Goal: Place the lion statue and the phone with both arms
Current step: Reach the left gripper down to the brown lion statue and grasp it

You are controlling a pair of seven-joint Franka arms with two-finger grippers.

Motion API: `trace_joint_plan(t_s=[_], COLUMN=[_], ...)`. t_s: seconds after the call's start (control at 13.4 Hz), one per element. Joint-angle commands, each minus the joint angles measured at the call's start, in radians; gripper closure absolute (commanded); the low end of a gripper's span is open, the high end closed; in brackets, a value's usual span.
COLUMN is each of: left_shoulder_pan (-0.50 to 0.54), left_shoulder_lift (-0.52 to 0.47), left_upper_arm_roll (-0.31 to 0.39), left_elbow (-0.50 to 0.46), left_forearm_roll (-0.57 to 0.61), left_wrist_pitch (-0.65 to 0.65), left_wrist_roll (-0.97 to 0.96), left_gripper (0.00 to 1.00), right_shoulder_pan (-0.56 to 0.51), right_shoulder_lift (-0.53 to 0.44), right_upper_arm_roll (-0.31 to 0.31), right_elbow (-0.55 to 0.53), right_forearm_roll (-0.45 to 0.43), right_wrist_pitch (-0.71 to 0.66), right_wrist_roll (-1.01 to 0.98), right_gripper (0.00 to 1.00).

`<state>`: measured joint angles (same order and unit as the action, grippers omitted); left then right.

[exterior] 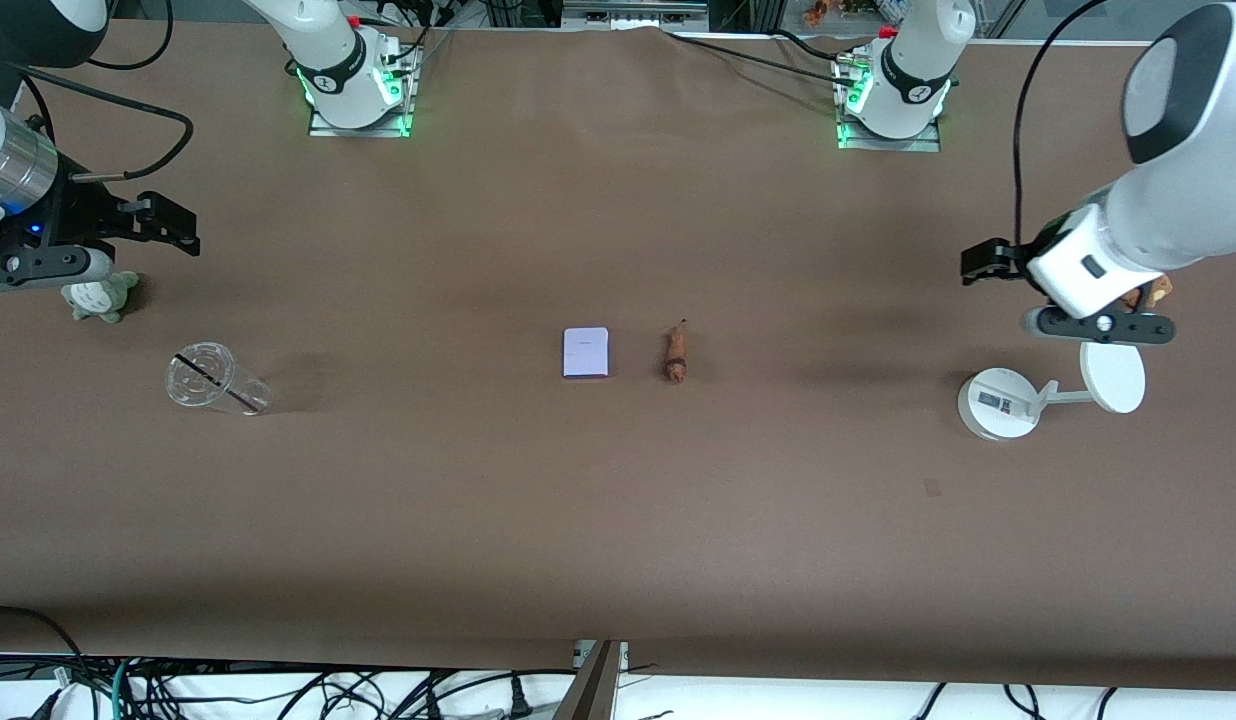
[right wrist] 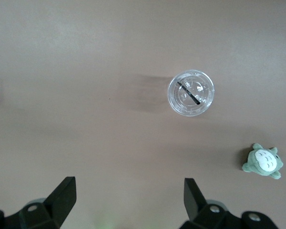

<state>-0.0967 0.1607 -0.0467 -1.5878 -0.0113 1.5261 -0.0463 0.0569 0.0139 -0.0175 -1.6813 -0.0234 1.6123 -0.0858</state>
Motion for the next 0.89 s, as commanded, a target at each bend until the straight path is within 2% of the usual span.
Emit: trace_joint_plan(t_s=[0.0, 0.15, 0.45, 0.67, 0.82], left_shoulder_pan=[-0.079, -0.162, -0.257, -0.349, -0.392], left_shoulder_lift=[0.054, 0.11, 0.233, 0.296, 0.35], left_upper_arm_roll=[0.005, 0.004, 0.005, 0.005, 0.005], left_elbow=[0.057, 0.06, 0.068, 0.06, 0.06], left_forearm_roll=[0.001, 0.001, -0.001, 0.011, 0.011], left_wrist_pitch=[-0.03, -0.008, 0.228, 0.32, 0.415], left_wrist_roll=[-0.041, -0.119, -0.162, -0.279, -0.29], left_gripper=[0.0, 0.0, 0.0, 0.0, 0.0], right_shoulder_pan=[0.003, 0.003, 0.003, 0.003, 0.003], right_shoulder_lift=[-0.017, -0.017, -0.017, -0.017, -0.017], right_upper_arm_roll=[-0.001, -0.001, -0.001, -0.002, -0.002], right_elbow=[-0.015, -0.015, -0.015, -0.015, -0.015], right_forearm_roll=[0.014, 0.013, 0.014, 0.014, 0.014], right_wrist_pitch=[0.0, 0.0, 0.0, 0.0, 0.0], right_wrist_roll=[0.011, 0.009, 0.009, 0.008, 0.009], right_gripper=[0.0, 0.0, 0.0, 0.0, 0.0])
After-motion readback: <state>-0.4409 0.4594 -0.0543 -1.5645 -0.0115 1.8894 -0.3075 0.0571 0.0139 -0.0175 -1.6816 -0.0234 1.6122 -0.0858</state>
